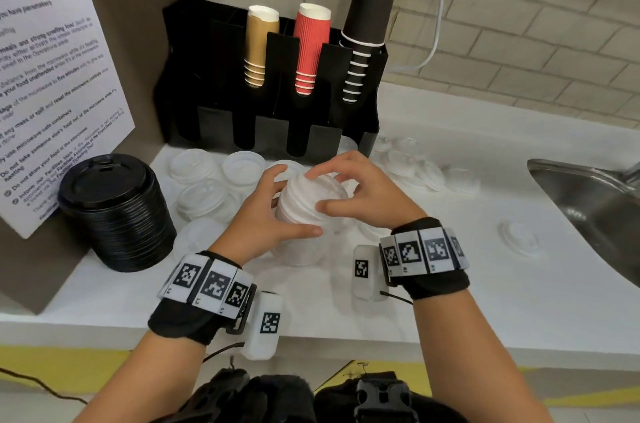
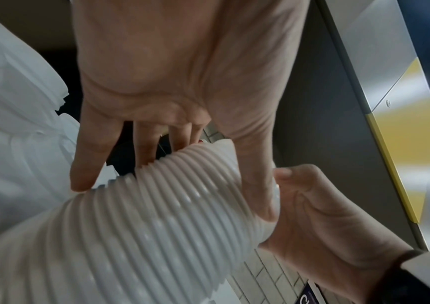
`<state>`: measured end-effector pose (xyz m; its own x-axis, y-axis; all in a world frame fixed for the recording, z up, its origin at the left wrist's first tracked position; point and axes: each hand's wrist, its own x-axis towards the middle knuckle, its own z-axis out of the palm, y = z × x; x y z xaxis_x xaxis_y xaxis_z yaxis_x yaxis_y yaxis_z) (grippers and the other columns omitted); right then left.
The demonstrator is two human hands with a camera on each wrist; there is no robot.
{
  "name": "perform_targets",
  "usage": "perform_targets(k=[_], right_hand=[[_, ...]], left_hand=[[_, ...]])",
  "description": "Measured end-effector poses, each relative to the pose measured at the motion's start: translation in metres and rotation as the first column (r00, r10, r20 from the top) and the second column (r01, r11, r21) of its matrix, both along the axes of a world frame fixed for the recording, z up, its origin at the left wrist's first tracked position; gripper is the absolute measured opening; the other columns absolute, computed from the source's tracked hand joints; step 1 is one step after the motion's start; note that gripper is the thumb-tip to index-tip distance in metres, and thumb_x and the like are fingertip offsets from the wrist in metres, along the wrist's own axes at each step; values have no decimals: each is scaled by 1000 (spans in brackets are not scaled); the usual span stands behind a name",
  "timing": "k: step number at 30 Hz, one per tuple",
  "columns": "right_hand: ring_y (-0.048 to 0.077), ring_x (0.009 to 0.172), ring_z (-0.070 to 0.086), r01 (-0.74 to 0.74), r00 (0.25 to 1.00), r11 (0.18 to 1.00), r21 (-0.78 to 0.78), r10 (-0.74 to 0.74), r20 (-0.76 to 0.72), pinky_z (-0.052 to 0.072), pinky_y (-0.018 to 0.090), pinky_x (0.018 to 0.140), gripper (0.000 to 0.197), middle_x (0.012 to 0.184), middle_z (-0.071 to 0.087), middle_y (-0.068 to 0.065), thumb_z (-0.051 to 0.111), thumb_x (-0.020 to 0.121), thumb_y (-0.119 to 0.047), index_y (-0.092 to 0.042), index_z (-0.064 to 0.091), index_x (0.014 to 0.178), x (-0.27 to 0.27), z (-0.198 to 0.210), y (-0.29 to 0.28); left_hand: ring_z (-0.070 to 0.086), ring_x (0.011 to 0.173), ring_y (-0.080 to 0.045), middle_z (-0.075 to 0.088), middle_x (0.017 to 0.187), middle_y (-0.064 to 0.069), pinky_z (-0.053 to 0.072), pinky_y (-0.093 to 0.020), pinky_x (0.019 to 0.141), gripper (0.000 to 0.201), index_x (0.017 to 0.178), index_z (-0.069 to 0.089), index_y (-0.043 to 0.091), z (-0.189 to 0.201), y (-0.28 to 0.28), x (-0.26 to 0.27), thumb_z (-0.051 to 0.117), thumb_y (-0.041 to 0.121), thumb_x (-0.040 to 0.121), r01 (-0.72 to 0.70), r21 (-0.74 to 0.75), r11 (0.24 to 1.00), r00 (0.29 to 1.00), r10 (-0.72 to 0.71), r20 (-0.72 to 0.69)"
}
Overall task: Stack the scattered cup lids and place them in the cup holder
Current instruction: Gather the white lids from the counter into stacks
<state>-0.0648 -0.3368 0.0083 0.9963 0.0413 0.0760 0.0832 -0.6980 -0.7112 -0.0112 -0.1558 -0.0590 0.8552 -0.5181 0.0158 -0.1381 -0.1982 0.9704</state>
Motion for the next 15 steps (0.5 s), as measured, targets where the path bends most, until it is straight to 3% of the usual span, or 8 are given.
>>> perform_targets(k=[3, 6, 9, 15], right_hand=[[8, 107, 48, -3, 1000, 999, -37, 4, 12, 37, 11, 83, 41, 115, 47, -4, 80, 74, -19, -30, 68, 111, 2, 1, 6], [8, 111, 46, -12, 1000, 997, -75, 13, 15, 37, 13, 91, 40, 116, 47, -3, 80, 72, -18, -29, 69, 110, 2, 2, 9], [8, 110, 45, -4, 999, 996, -87, 6, 33, 34, 9, 91, 40, 114, 46, -4, 81, 71, -19, -30, 69, 108, 2, 1, 12], [10, 110, 45, 36, 999, 996, -83, -33, 42, 36, 14, 83, 44, 115, 45, -3, 83, 70, -19, -30, 67, 109, -1, -4, 16]], left_hand=[[44, 124, -13, 45, 140, 5, 38, -23, 95, 113, 150, 22, 30, 1, -1, 2, 91, 25, 60, 10, 5, 1000, 1000, -10, -14], [43, 119, -9, 44, 133, 11, 37, -13, 85, 113, 149, 22, 30, 1, -1, 4, 91, 25, 60, 18, 16, 1000, 1000, -17, -16], [43, 116, -8, 42, 127, 15, 36, -7, 77, 110, 147, 25, 33, -1, 0, 6, 91, 25, 59, 27, 10, 1000, 999, -27, -17], [48, 120, -8, 49, 128, 18, 41, -15, 88, 96, 133, 40, 44, -2, 4, 12, 91, 37, 52, 88, -23, 996, 995, -87, 39]])
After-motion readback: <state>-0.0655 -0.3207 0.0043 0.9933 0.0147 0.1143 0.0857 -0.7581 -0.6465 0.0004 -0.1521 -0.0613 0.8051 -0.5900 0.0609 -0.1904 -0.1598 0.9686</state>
